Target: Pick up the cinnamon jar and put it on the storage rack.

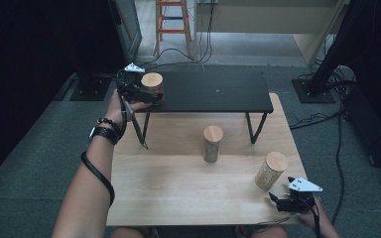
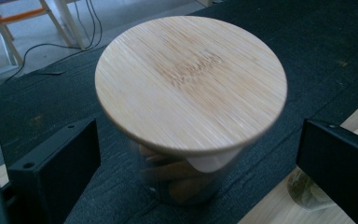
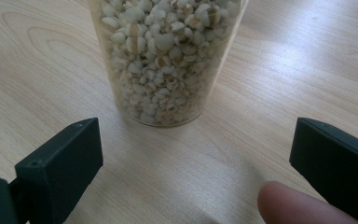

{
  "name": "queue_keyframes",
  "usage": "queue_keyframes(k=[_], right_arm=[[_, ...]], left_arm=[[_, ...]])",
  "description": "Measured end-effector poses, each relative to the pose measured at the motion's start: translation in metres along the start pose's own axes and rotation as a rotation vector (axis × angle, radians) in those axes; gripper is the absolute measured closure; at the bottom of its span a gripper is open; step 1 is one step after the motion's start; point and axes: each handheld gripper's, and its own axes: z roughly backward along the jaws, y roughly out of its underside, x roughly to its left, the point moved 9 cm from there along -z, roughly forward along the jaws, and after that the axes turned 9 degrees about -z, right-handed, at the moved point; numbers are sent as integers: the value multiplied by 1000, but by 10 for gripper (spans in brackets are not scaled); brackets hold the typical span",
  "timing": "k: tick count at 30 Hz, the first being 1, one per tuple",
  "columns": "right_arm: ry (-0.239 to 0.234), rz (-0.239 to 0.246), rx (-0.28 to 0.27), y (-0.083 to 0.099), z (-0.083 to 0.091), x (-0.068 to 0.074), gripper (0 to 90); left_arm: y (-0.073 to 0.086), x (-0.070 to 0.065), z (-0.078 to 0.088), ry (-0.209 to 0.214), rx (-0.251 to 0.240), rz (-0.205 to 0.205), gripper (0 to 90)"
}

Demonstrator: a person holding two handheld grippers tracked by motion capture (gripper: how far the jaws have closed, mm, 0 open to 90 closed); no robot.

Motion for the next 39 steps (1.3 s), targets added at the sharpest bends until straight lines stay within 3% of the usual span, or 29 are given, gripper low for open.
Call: queue_keyframes(k=[26, 39], right_arm=[[3, 0, 2, 0, 0, 0, 25], [6, 1, 2, 0, 0, 1, 25]], left_arm=[[27, -17, 26, 26, -37, -32, 0], [48, -21, 31, 18, -51, -11, 1]])
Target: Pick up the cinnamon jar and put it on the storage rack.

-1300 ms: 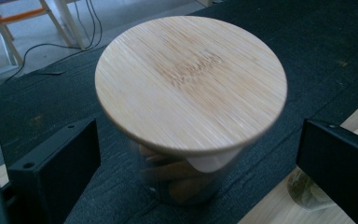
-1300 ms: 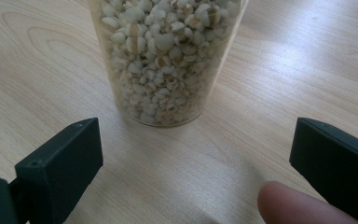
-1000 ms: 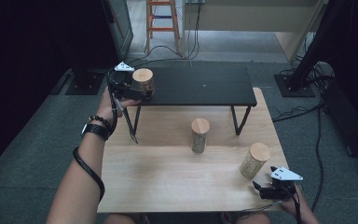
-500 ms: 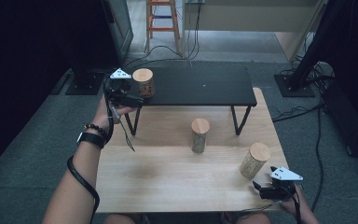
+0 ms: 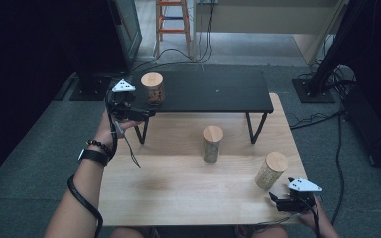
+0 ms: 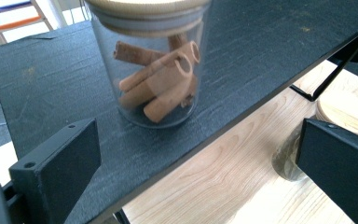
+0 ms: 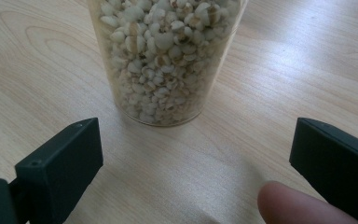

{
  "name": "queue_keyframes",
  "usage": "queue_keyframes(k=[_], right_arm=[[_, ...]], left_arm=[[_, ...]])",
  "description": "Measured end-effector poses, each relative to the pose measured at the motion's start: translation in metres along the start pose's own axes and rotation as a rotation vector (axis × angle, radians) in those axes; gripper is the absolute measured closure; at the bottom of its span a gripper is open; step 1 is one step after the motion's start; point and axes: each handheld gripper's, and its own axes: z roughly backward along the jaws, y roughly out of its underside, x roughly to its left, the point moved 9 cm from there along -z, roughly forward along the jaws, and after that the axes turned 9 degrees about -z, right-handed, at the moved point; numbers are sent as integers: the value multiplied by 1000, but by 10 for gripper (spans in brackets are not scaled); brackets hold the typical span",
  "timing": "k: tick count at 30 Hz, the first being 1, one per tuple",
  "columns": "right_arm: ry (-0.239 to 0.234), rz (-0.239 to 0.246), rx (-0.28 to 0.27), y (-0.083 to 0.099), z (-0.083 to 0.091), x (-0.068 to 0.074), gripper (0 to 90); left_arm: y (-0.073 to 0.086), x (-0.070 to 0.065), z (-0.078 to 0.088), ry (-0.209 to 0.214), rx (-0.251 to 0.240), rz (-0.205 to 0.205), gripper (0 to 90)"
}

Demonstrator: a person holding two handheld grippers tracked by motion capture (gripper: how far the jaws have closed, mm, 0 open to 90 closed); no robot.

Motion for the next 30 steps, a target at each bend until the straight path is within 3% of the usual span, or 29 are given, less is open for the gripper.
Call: queue_keyframes(k=[8, 30], right_arm=[[2, 0, 1, 0, 0, 0, 25], [6, -1, 1, 0, 0, 1, 25]], left_arm=[[9, -5, -2, 1, 6, -2, 1], [40, -18, 14, -16, -13, -5, 1]])
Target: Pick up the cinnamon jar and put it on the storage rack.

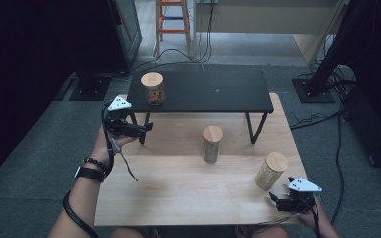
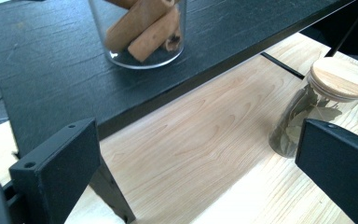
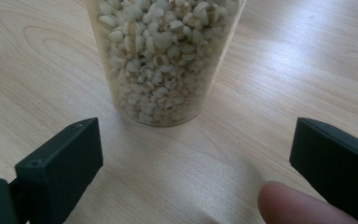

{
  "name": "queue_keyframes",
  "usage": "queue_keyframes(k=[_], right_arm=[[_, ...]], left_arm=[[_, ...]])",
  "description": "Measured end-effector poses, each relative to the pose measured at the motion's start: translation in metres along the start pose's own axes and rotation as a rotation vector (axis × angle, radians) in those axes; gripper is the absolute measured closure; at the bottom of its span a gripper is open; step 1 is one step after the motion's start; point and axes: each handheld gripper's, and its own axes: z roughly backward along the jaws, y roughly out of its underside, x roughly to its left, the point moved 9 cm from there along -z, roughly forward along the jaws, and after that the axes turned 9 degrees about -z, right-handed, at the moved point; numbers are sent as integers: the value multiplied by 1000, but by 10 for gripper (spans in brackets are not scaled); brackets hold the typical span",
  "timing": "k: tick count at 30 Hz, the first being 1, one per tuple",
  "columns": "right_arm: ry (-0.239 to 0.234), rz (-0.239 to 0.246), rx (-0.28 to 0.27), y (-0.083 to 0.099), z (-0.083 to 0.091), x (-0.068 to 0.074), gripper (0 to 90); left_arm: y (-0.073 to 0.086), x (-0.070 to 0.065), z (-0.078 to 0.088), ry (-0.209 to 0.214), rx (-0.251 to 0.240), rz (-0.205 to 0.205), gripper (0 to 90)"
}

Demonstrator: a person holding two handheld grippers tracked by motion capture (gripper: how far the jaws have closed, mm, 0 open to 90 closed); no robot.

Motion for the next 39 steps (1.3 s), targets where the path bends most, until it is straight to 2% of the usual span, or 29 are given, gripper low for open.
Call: queue_keyframes(k=[15, 23, 30, 39], right_arm=[[3, -4, 1, 0, 0, 0, 25], [3, -7, 1, 0, 0, 0, 25], [3, -8, 1, 0, 0, 0, 25], [4, -8, 0, 0, 0, 0, 25]], left_arm=[[24, -8, 4, -8, 8, 9, 1], [35, -15, 0, -2, 7, -3, 1], [42, -23, -3, 20, 0, -16, 1], [53, -29, -5, 22, -15, -27, 1]])
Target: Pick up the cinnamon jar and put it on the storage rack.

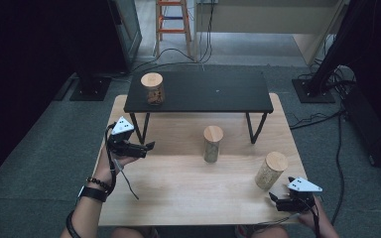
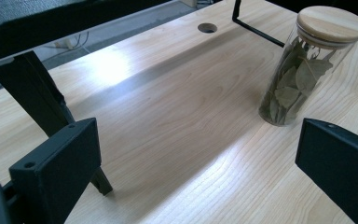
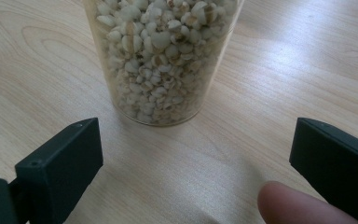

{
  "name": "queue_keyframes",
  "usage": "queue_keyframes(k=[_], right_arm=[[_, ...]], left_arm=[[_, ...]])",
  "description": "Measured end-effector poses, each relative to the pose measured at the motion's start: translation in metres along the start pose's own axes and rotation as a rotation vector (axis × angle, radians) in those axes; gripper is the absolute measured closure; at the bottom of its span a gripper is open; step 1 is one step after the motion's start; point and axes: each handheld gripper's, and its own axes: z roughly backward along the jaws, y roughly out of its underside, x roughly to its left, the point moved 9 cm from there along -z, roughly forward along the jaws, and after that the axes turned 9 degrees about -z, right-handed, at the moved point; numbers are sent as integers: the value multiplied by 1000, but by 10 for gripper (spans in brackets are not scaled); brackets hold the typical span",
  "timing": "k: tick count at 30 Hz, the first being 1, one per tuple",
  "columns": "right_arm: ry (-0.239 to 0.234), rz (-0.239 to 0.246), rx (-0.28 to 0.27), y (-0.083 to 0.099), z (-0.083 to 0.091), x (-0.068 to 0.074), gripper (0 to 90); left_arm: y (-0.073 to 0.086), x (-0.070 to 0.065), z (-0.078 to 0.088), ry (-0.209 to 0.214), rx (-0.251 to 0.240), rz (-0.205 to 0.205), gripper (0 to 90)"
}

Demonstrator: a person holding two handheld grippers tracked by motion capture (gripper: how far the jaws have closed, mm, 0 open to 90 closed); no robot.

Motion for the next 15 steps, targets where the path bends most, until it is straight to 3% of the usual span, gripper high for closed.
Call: queue_keyframes(k=[15], right_arm=[[2, -2, 0, 0, 0, 0, 25]], left_arm=[[16, -6, -1, 0, -6, -2, 1]])
